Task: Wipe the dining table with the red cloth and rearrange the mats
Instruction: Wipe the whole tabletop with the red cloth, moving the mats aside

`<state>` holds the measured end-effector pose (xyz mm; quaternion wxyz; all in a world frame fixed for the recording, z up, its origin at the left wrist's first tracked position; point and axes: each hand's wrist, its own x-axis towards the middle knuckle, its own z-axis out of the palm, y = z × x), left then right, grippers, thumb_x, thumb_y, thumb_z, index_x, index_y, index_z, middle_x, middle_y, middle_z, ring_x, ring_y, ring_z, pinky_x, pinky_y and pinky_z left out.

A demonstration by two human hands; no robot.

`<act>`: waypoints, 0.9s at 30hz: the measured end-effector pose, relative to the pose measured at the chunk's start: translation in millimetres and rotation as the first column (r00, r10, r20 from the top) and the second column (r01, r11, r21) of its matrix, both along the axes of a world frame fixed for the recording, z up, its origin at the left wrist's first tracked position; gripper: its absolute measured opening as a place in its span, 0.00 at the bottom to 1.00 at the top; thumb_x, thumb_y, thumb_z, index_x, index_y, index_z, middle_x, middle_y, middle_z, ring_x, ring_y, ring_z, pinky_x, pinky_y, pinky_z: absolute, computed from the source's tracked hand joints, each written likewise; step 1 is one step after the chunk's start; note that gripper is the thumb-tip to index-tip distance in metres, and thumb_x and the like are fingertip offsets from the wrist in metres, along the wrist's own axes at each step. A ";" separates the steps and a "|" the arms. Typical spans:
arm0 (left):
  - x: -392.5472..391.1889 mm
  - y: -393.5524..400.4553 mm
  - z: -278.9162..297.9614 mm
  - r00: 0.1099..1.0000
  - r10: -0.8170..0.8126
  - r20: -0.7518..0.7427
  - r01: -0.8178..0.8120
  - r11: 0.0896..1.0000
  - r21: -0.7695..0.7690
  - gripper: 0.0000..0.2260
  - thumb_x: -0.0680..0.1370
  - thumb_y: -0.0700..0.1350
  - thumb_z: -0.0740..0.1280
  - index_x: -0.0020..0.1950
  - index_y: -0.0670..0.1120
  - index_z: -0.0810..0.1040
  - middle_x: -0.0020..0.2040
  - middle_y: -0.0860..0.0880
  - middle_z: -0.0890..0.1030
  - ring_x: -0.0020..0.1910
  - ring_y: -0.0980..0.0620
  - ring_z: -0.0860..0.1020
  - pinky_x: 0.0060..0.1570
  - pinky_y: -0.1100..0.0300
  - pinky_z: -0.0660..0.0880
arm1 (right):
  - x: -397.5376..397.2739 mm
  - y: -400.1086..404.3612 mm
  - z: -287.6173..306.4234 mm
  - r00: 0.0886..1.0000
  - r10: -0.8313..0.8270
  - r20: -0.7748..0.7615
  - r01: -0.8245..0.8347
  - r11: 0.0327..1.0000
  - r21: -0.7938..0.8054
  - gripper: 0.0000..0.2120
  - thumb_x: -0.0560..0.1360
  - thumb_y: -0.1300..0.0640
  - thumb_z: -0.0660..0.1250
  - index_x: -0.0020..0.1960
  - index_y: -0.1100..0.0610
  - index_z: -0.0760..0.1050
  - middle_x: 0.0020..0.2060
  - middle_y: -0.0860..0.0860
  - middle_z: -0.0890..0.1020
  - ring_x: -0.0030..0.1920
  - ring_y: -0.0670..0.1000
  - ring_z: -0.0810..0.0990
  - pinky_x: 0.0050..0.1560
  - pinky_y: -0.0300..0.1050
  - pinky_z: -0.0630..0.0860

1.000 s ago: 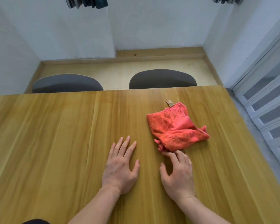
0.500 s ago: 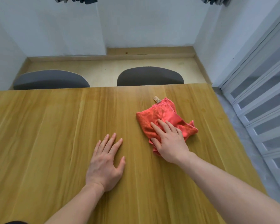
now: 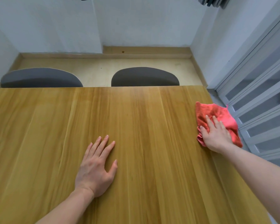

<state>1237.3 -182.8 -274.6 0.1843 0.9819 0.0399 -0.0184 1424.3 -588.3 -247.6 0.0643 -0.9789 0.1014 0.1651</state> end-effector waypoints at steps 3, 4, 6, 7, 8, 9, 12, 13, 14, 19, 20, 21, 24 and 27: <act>0.9 0.1 -0.3 1.000 -0.002 0.001 0.002 1.000 0.000 0.30 0.80 0.62 0.56 0.82 0.58 0.59 0.83 0.59 0.52 0.82 0.58 0.45 0.81 0.50 0.47 | 14.7 -1.1 2.1 0.995 -0.094 -0.024 0.094 0.996 0.003 0.31 0.83 0.37 0.49 0.83 0.44 0.46 0.83 0.48 0.46 0.82 0.54 0.45 0.80 0.57 0.47; 0.9 0.0 -0.4 1.000 -0.003 0.003 0.003 1.000 0.000 0.30 0.80 0.62 0.56 0.82 0.57 0.59 0.83 0.59 0.52 0.82 0.58 0.45 0.81 0.50 0.47 | 20.0 1.2 1.8 0.992 -0.125 -0.027 0.125 0.992 0.003 0.31 0.83 0.37 0.48 0.83 0.44 0.45 0.83 0.48 0.45 0.82 0.55 0.45 0.80 0.58 0.46; 1.5 -0.2 -0.3 1.000 0.001 0.009 -0.001 1.000 -0.005 0.30 0.80 0.62 0.56 0.82 0.57 0.59 0.83 0.59 0.52 0.82 0.58 0.45 0.81 0.50 0.47 | 32.4 9.6 -0.2 0.982 -0.184 -0.033 0.184 0.983 -0.005 0.31 0.84 0.38 0.46 0.83 0.44 0.43 0.83 0.49 0.43 0.82 0.56 0.43 0.80 0.60 0.43; 1.5 -0.3 -0.5 1.000 -0.001 0.009 0.001 1.000 -0.008 0.30 0.80 0.61 0.56 0.82 0.57 0.60 0.83 0.59 0.52 0.82 0.58 0.45 0.81 0.50 0.47 | 38.5 15.4 -1.3 0.975 -0.219 -0.041 0.218 0.976 -0.013 0.30 0.84 0.39 0.45 0.83 0.43 0.41 0.83 0.49 0.41 0.82 0.57 0.42 0.80 0.61 0.42; 1.5 0.1 -0.9 1.000 -0.002 0.009 0.002 1.000 -0.009 0.29 0.80 0.61 0.56 0.82 0.57 0.60 0.83 0.59 0.52 0.82 0.58 0.45 0.81 0.50 0.47 | 45.1 23.0 -1.9 0.967 -0.250 -0.050 0.249 0.968 -0.023 0.30 0.84 0.39 0.44 0.83 0.43 0.40 0.82 0.48 0.40 0.82 0.58 0.41 0.80 0.62 0.41; 1.4 0.2 -1.1 1.000 -0.003 0.009 0.003 1.000 -0.006 0.29 0.80 0.61 0.56 0.82 0.57 0.60 0.83 0.58 0.52 0.82 0.58 0.45 0.81 0.50 0.48 | 51.0 30.7 -2.6 0.959 -0.277 -0.059 0.275 0.961 -0.031 0.29 0.84 0.40 0.44 0.82 0.42 0.39 0.82 0.48 0.39 0.82 0.59 0.39 0.79 0.64 0.39; 1.2 -0.1 -1.5 1.000 -0.007 0.008 0.007 1.000 0.002 0.29 0.80 0.61 0.56 0.82 0.57 0.59 0.83 0.58 0.52 0.82 0.58 0.45 0.81 0.49 0.48 | 65.5 55.6 -2.5 0.950 -0.303 -0.080 0.301 0.953 -0.032 0.29 0.84 0.41 0.45 0.82 0.41 0.39 0.82 0.48 0.38 0.81 0.60 0.37 0.78 0.65 0.38; 1.4 -0.2 -1.6 1.000 -0.007 0.007 0.007 1.000 0.003 0.30 0.80 0.61 0.56 0.82 0.57 0.59 0.83 0.58 0.51 0.82 0.58 0.45 0.81 0.49 0.48 | 68.8 65.7 -2.0 0.955 -0.286 -0.079 0.284 0.958 -0.030 0.29 0.84 0.40 0.45 0.82 0.41 0.39 0.82 0.47 0.38 0.81 0.60 0.37 0.78 0.65 0.38; 1.4 -0.4 -1.2 1.000 -0.008 0.007 0.008 1.000 0.004 0.30 0.80 0.61 0.56 0.82 0.57 0.59 0.83 0.58 0.51 0.82 0.58 0.45 0.81 0.49 0.48 | 70.6 77.3 -1.5 0.963 -0.257 -0.076 0.256 0.966 -0.026 0.30 0.84 0.40 0.46 0.83 0.41 0.40 0.82 0.47 0.38 0.81 0.60 0.38 0.79 0.65 0.39; 0.9 -1.0 0.3 1.000 -0.008 0.009 0.008 1.000 -0.003 0.30 0.80 0.61 0.56 0.82 0.57 0.60 0.83 0.58 0.53 0.82 0.57 0.46 0.81 0.50 0.48 | 64.4 172.0 1.5 0.998 0.036 -0.054 -0.033 0.998 0.046 0.31 0.83 0.40 0.49 0.83 0.42 0.41 0.82 0.47 0.39 0.81 0.60 0.38 0.78 0.65 0.40; 0.6 -1.2 1.0 1.000 -0.006 0.010 0.006 1.000 -0.004 0.30 0.80 0.61 0.56 0.81 0.56 0.61 0.83 0.58 0.53 0.82 0.57 0.46 0.81 0.50 0.48 | 60.3 194.5 1.9 0.994 0.098 -0.053 -0.094 0.993 0.069 0.32 0.83 0.40 0.49 0.83 0.42 0.41 0.82 0.47 0.38 0.81 0.60 0.37 0.78 0.65 0.39; 1.2 -1.4 1.7 1.000 -0.005 0.012 0.005 1.000 -0.007 0.30 0.80 0.61 0.56 0.81 0.56 0.61 0.83 0.58 0.54 0.82 0.57 0.46 0.81 0.50 0.48 | 56.1 215.0 1.7 0.987 0.156 -0.048 -0.151 0.985 0.088 0.32 0.83 0.40 0.49 0.83 0.42 0.41 0.82 0.48 0.38 0.81 0.60 0.36 0.78 0.65 0.38; 1.9 -2.1 3.9 1.000 -0.001 0.008 0.001 1.000 -0.008 0.30 0.80 0.61 0.56 0.81 0.57 0.61 0.83 0.58 0.54 0.82 0.58 0.47 0.81 0.50 0.48 | 44.6 246.2 -3.8 0.959 0.281 -0.021 -0.276 0.952 0.135 0.32 0.82 0.39 0.48 0.82 0.42 0.40 0.82 0.48 0.37 0.81 0.59 0.34 0.78 0.65 0.35; 1.9 -2.0 4.4 1.000 -0.001 0.007 0.001 1.000 -0.010 0.30 0.79 0.61 0.57 0.81 0.57 0.61 0.83 0.58 0.54 0.82 0.58 0.46 0.81 0.51 0.48 | 43.6 227.6 -5.1 0.936 0.352 0.013 -0.348 0.919 0.186 0.33 0.81 0.35 0.48 0.82 0.40 0.42 0.82 0.46 0.39 0.81 0.55 0.35 0.79 0.62 0.36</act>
